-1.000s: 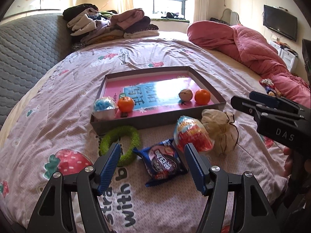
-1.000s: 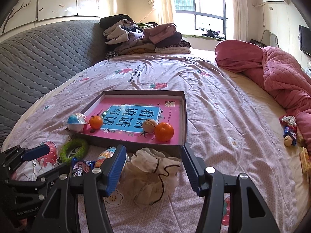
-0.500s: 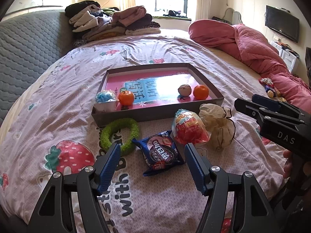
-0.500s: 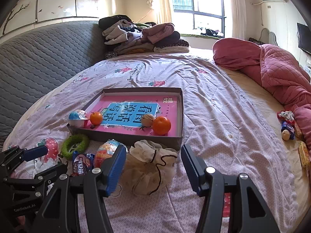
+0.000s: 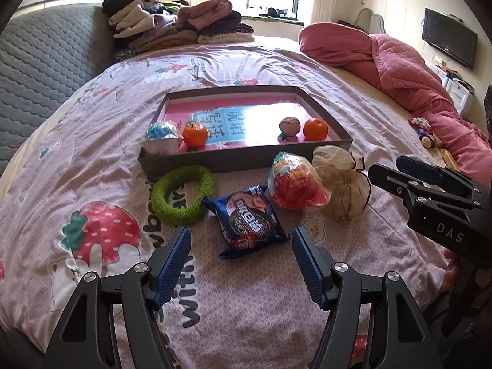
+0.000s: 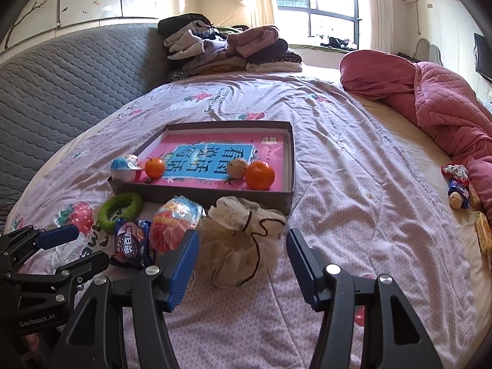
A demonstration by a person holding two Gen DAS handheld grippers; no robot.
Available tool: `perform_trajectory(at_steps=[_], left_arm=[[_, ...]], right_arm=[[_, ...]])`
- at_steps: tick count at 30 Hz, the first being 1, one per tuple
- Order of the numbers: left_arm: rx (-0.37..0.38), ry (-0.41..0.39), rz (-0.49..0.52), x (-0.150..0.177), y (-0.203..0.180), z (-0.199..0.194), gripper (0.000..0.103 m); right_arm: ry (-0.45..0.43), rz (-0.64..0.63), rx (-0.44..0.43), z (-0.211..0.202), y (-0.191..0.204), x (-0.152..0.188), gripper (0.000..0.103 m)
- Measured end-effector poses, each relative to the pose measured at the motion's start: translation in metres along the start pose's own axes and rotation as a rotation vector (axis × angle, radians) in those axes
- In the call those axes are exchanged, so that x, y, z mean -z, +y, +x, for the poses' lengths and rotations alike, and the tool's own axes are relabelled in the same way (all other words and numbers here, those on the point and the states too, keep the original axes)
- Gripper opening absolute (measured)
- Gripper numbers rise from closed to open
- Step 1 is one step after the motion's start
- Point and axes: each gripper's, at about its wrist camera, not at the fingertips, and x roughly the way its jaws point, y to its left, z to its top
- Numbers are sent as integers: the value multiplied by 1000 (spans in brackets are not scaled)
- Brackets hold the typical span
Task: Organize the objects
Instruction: 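Withdraw both open tools from the tray toward the items on the bed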
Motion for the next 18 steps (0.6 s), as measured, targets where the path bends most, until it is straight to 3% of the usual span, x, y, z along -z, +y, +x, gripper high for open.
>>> perform_trajectory(at_steps=[18], left_arm=[[18, 49, -18, 15, -7, 10, 70]], right_arm=[[40, -8, -2, 7, 2, 11, 58]])
